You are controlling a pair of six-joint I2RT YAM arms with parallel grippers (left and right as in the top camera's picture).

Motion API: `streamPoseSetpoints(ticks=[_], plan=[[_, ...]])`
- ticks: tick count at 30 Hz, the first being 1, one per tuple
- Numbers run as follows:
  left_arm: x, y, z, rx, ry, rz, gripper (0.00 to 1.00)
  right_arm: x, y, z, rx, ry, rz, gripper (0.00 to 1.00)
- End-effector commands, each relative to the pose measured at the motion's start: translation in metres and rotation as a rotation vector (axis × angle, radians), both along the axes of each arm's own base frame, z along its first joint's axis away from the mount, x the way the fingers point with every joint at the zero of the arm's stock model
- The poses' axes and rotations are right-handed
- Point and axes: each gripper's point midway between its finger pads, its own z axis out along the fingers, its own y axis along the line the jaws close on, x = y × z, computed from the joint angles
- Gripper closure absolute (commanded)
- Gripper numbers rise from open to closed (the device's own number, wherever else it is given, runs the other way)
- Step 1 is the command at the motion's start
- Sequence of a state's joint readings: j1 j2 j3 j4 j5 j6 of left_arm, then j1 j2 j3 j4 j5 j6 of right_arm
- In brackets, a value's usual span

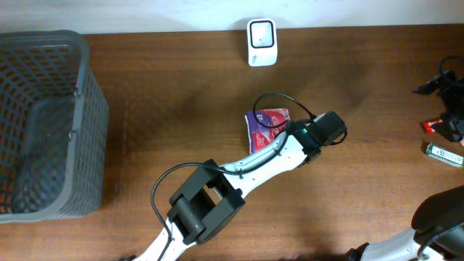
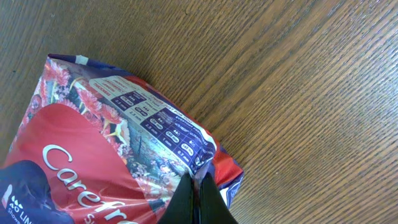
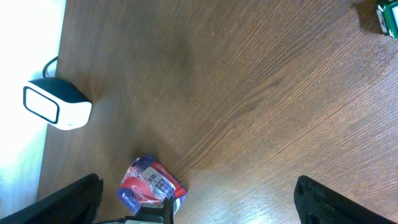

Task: Scan the item barcode

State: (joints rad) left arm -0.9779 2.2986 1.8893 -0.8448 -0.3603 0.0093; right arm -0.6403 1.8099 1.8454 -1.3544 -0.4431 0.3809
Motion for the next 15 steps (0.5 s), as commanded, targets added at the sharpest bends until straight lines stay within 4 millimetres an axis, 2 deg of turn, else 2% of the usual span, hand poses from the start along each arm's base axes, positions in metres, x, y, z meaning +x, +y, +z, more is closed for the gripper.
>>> streamPoseSetpoints(ticks=[1, 2, 4, 5, 7, 9, 10, 12, 14, 15], plan=[[-0.004, -0.003, 0.001, 0.002, 0.046, 0.037, 1.0, 0.001, 0.0, 0.002, -0.017, -0.002, 0.012, 0.01], [-0.002, -0.005, 0.015, -0.028, 0.042, 0.081, 1.0, 0.001, 0.0, 0.002, -0.017, -0.002, 0.012, 0.02], [0.002, -0.023, 0.063, -0.128, 0.053, 0.087, 1.0, 0.001, 0.0, 0.002, -0.017, -0.002, 0.012, 0.01], [-0.005, -0.036, 0.097, -0.235, 0.12, 0.058, 1.0, 0.001, 0.0, 0.002, -0.017, -0.002, 0.012, 0.02], [-0.023, -0.051, 0.129, -0.388, 0.279, -0.001, 1.0, 0.001, 0.0, 0.002, -0.017, -0.002, 0.012, 0.01], [-0.049, -0.06, 0.166, -0.62, 0.579, -0.088, 1.0, 0.001, 0.0, 0.002, -0.017, -0.002, 0.012, 0.02], [-0.054, -0.056, 0.176, -0.7, 0.71, -0.102, 1.0, 0.001, 0.0, 0.002, -0.017, -0.002, 0.012, 0.02], [-0.049, -0.037, 0.176, -0.751, 0.846, -0.052, 1.0, 0.001, 0.0, 0.002, -0.017, -0.002, 0.012, 0.02], [-0.044, -0.026, 0.166, -0.768, 0.917, -0.008, 1.0, 0.001, 0.0, 0.002, -0.017, -0.002, 0.012, 0.01], [-0.046, -0.023, 0.151, -0.743, 0.951, 0.022, 1.0, 0.001, 0.0, 0.002, -0.017, -0.002, 0.012, 0.01]])
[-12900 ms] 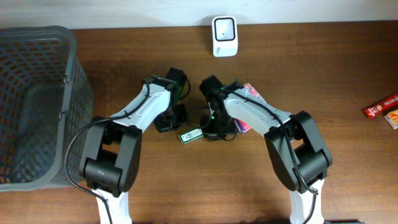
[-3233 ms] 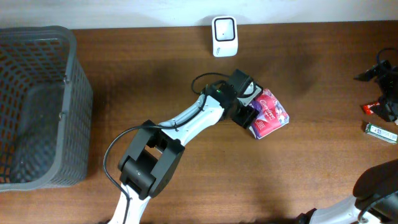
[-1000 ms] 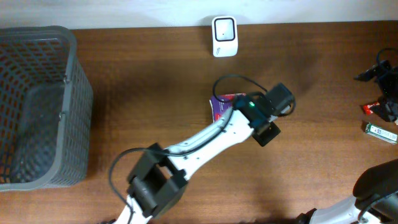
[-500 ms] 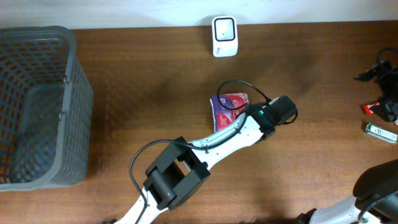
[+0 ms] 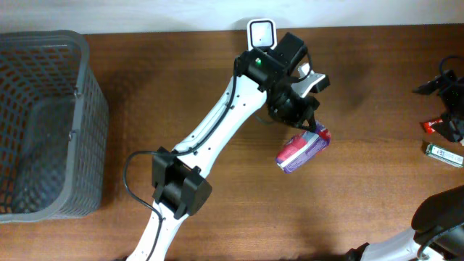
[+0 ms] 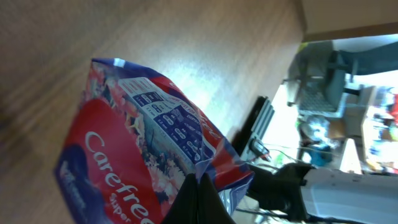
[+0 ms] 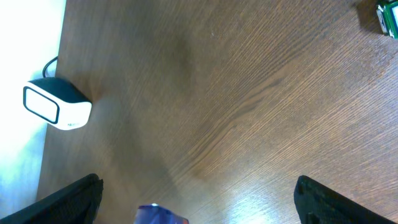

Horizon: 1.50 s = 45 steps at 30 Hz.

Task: Scan the item barcode

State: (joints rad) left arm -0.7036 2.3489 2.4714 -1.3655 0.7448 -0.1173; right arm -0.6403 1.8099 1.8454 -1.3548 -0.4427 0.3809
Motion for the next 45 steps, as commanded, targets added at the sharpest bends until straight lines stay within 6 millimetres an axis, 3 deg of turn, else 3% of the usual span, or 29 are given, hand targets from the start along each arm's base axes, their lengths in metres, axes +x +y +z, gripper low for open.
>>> streamPoseSetpoints(ticks=[1, 3, 5, 6, 7, 9, 12, 14, 15, 16, 17, 18, 19, 20, 22, 23, 24, 25, 26, 28, 29, 32, 35, 36, 38, 41, 43, 44, 45], plan=[[-0.021, 0.0, -0.02, -0.016, 0.155, -0.029, 1.0, 0.001, 0.0, 0.002, -0.017, -0.003, 0.012, 0.01], [-0.023, 0.003, -0.05, 0.01, 0.201, -0.022, 1.0, 0.001, 0.0, 0.002, -0.017, -0.003, 0.012, 0.01], [-0.005, 0.016, -0.082, 0.083, 0.148, 0.024, 1.0, 0.001, 0.0, 0.002, -0.017, -0.003, 0.012, 0.01], [0.014, 0.033, -0.097, 0.185, 0.07, 0.079, 1.0, 0.001, 0.0, 0.002, -0.017, -0.003, 0.012, 0.01], [0.049, 0.067, -0.118, 0.383, -0.076, 0.199, 1.0, 0.001, 0.0, 0.002, -0.017, -0.003, 0.012, 0.01], [0.087, 0.105, -0.127, 0.558, -0.246, 0.292, 0.94, 0.001, 0.0, 0.002, -0.017, -0.003, 0.012, 0.01], [0.122, 0.144, -0.121, 0.705, -0.392, 0.389, 0.79, 0.001, 0.0, 0.002, -0.017, -0.003, 0.012, 0.02], [0.13, 0.148, -0.101, 0.713, -0.428, 0.412, 0.66, 0.001, 0.0, 0.002, -0.017, -0.003, 0.012, 0.02], [0.132, 0.146, -0.08, 0.695, -0.445, 0.423, 0.6, 0.001, 0.0, 0.002, -0.017, -0.003, 0.012, 0.01], [0.131, 0.147, -0.056, 0.677, -0.455, 0.43, 0.45, 0.001, 0.0, 0.002, -0.017, -0.003, 0.012, 0.01], [0.118, 0.143, -0.038, 0.646, -0.421, 0.408, 0.4, 0.001, 0.0, 0.002, -0.017, -0.003, 0.012, 0.01], [0.096, 0.137, -0.034, 0.617, -0.338, 0.361, 0.33, 0.001, 0.0, 0.002, -0.017, -0.003, 0.012, 0.02], [0.079, 0.144, -0.043, 0.661, -0.271, 0.323, 0.08, 0.001, 0.0, 0.002, -0.017, -0.003, 0.012, 0.02], [0.072, 0.148, -0.047, 0.688, -0.244, 0.309, 0.0, 0.001, 0.0, 0.002, -0.017, -0.003, 0.012, 0.02], [0.053, 0.151, -0.062, 0.714, -0.151, 0.268, 0.01, 0.001, 0.0, 0.002, -0.017, -0.003, 0.012, 0.02], [0.036, 0.144, -0.073, 0.691, -0.058, 0.233, 0.01, 0.001, 0.0, 0.002, -0.017, -0.003, 0.012, 0.01], [0.01, 0.134, -0.09, 0.661, 0.076, 0.186, 0.09, 0.001, 0.0, 0.002, -0.017, -0.003, 0.012, 0.02], [-0.006, 0.13, -0.104, 0.665, 0.14, 0.156, 0.58, 0.001, 0.0, 0.002, -0.017, -0.003, 0.012, 0.01], [-0.017, 0.131, -0.119, 0.695, 0.171, 0.132, 0.76, 0.001, 0.0, 0.002, -0.017, -0.003, 0.012, 0.02], [-0.048, 0.139, -0.148, 0.764, 0.231, 0.048, 0.89, 0.001, 0.0, 0.002, -0.017, -0.003, 0.012, 0.02], [-0.054, 0.144, -0.153, 0.784, 0.249, 0.039, 0.93, 0.001, 0.0, 0.002, -0.017, -0.003, 0.012, 0.02], [-0.035, 0.13, -0.165, 0.715, 0.172, 0.066, 0.9, 0.001, 0.0, 0.002, -0.017, -0.003, 0.012, 0.02], [0.01, 0.113, -0.176, 0.652, -0.022, 0.126, 0.91, 0.001, 0.0, 0.002, -0.017, -0.003, 0.012, 0.01], [0.028, 0.119, -0.179, 0.698, -0.094, 0.192, 0.91, 0.001, 0.0, 0.002, -0.017, -0.003, 0.012, 0.02], [0.037, 0.131, -0.178, 0.734, -0.107, 0.235, 0.99, 0.001, 0.0, 0.002, -0.017, -0.003, 0.012, 0.01], [0.047, 0.16, -0.15, 0.771, -0.049, 0.284, 1.0, 0.001, 0.0, 0.002, -0.017, -0.003, 0.012, 0.02], [0.071, 0.179, -0.103, 0.74, -0.063, 0.361, 0.98, 0.001, 0.0, 0.002, -0.017, -0.003, 0.012, 0.02], [0.082, 0.184, -0.084, 0.715, -0.085, 0.396, 0.87, 0.001, 0.0, 0.002, -0.017, -0.003, 0.012, 0.02], [0.097, 0.193, -0.06, 0.675, -0.123, 0.448, 0.44, 0.001, 0.0, 0.002, -0.017, -0.003, 0.012, 0.02]])
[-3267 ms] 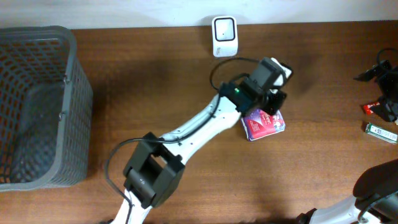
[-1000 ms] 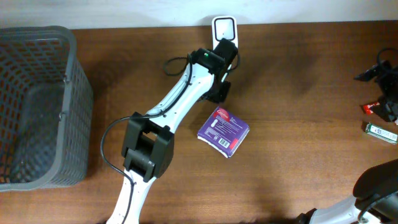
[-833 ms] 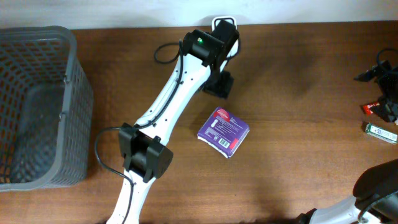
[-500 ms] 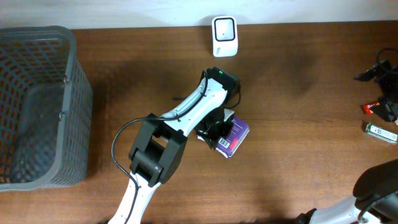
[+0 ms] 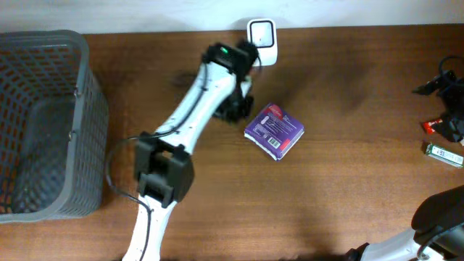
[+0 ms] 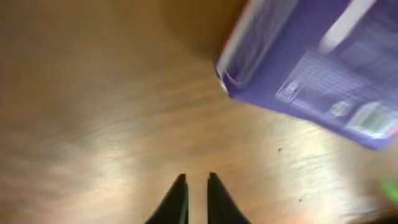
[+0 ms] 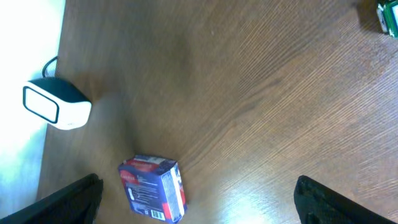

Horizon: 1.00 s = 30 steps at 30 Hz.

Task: Scan the item barcode

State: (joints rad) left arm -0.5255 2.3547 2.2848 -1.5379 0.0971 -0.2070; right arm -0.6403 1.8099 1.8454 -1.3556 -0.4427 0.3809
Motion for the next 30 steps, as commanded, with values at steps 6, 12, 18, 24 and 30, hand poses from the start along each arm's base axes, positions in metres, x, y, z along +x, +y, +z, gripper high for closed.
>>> streamPoseSetpoints(ticks=[6, 12, 18, 24, 30], plan=[[0.069, 0.061, 0.034, -0.061, -0.166, 0.184, 0.01, 0.001, 0.0, 0.002, -0.017, -0.003, 0.012, 0.02], [0.061, 0.069, 0.013, -0.033, -0.109, 0.196, 0.01, 0.016, -0.001, 0.01, 0.031, -0.065, -0.063, 0.02], [0.065, 0.061, 0.009, -0.041, -0.124, 0.183, 0.01, 0.082, 0.134, -0.05, -0.299, -0.055, 0.749, 0.02], [0.063, 0.062, 0.009, -0.036, -0.114, 0.184, 0.01, 0.098, 0.234, -0.119, -0.272, -0.009, 1.036, 0.1], [0.061, 0.063, 0.009, -0.033, -0.109, 0.183, 0.01, 0.053, 0.264, -0.182, -0.005, 0.066, 1.281, 0.22]])
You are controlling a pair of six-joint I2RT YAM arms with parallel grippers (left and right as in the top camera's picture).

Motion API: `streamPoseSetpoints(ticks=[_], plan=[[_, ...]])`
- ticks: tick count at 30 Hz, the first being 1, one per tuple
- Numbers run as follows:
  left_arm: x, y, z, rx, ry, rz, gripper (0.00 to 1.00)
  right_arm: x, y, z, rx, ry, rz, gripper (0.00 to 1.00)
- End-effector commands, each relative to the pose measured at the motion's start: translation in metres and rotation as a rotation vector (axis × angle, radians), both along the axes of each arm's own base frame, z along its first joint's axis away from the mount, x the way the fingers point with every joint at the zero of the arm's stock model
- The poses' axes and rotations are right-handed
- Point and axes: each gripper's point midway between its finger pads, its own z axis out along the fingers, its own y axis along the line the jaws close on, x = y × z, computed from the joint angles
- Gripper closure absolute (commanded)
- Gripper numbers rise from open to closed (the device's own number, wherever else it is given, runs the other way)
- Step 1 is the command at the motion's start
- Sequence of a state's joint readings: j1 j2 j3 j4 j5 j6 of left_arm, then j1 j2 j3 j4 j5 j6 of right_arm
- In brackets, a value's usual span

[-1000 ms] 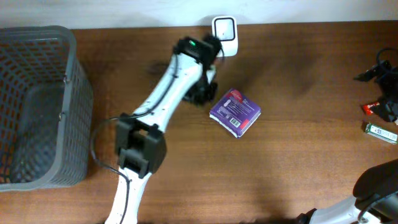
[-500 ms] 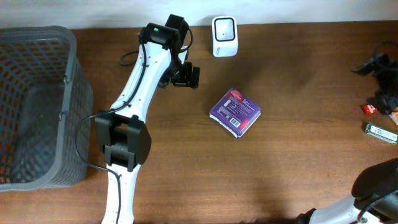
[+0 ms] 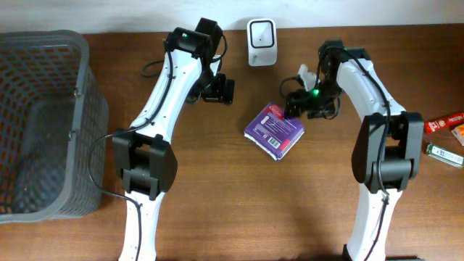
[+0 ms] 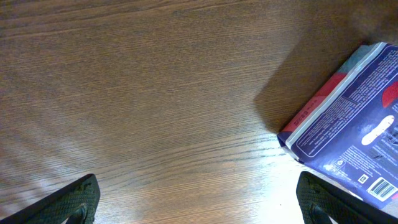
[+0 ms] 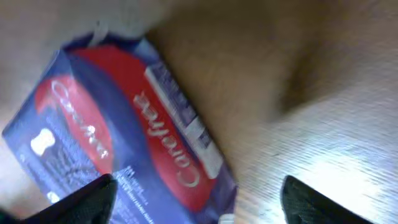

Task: Scan the item barcode

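Observation:
The purple and red Carefree package lies flat mid-table, its printed back up; a barcode shows on it in the left wrist view. The white scanner stands at the far edge. My left gripper hangs open to the left of the package, nothing between its fingers. My right gripper is open just over the package's right corner. The right wrist view is blurred and shows the package close below, partly between the fingers.
A grey mesh basket stands at the left edge of the wooden table. A red item and a green-white item lie at the right edge.
My left gripper has gone from a narrow gap to wide open and stands further left of the package. My right arm, then off at the right edge, is now over the package's right corner.
My left gripper was shut on a corner of the package lying red side up. Then it held the package in the air near the scanner. Later the package lay purple back up, let go. Now both grippers are open, the right one at the package.

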State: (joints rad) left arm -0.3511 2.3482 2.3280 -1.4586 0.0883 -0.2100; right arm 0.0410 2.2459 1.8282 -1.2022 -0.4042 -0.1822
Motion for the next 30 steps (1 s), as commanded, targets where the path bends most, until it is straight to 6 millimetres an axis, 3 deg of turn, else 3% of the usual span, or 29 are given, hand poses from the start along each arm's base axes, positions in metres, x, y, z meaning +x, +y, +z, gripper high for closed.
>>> streamPoseSetpoints(ticks=[1, 4, 8, 11, 15, 16, 18, 19, 21, 23, 24, 25, 26, 27, 29, 30], plan=[[-0.001, 0.002, -0.005, 0.013, 0.013, 0.006, 0.01, -0.021, 0.009, -0.015, 0.066, 0.04, 0.089, 0.32], [-0.001, 0.002, -0.005, 0.012, 0.012, 0.006, 0.01, -0.029, 0.009, -0.021, 0.066, 0.068, 0.088, 0.64], [-0.001, 0.002, -0.005, 0.012, 0.012, 0.006, 0.01, -0.035, 0.009, -0.018, 0.066, 0.097, 0.083, 0.93], [0.0, 0.002, -0.005, 0.012, 0.01, 0.006, 0.01, -0.032, 0.009, 0.002, 0.065, 0.101, 0.083, 0.96], [-0.004, 0.0, -0.005, 0.006, 0.022, 0.004, 0.01, -0.023, 0.004, 0.073, 0.023, 0.067, 0.075, 0.96], [-0.005, -0.001, -0.005, 0.007, 0.024, 0.0, 0.01, -0.023, -0.012, 0.079, -0.098, 0.084, 0.019, 0.96], [-0.004, -0.003, -0.005, 0.006, 0.02, -0.003, 0.01, -0.025, -0.066, 0.086, -0.496, 0.108, -0.162, 0.96], [-0.003, -0.003, -0.005, 0.005, 0.016, -0.003, 0.01, -0.029, -0.084, 0.089, -0.63, 0.115, -0.259, 0.96], [-0.003, -0.004, -0.005, 0.002, 0.015, -0.003, 0.01, -0.028, -0.081, 0.09, -0.657, 0.114, -0.348, 0.96], [-0.013, -0.025, -0.001, -0.123, 0.064, -0.033, 0.0, -0.031, -0.055, 0.087, -0.577, 0.131, -0.325, 0.96], [-0.019, -0.051, 0.007, -0.277, 0.076, -0.154, 0.14, -0.034, -0.034, 0.086, -0.523, 0.143, -0.298, 0.95], [-0.021, -0.056, 0.009, -0.302, 0.08, -0.169, 0.34, -0.035, -0.024, 0.086, -0.51, 0.144, -0.285, 0.87], [-0.021, -0.057, 0.009, -0.301, 0.08, -0.173, 0.44, -0.036, -0.018, 0.086, -0.536, 0.129, -0.271, 0.87], [-0.022, -0.058, 0.009, -0.3, 0.081, -0.176, 0.53, -0.034, -0.026, 0.088, -0.636, 0.094, -0.309, 0.87], [-0.025, -0.061, 0.009, -0.303, 0.089, -0.181, 0.84, -0.035, -0.013, 0.089, -0.671, 0.064, -0.283, 0.88], [-0.027, -0.065, 0.009, -0.304, 0.088, -0.19, 0.92, -0.036, -0.006, 0.089, -0.668, 0.059, -0.268, 0.89]])
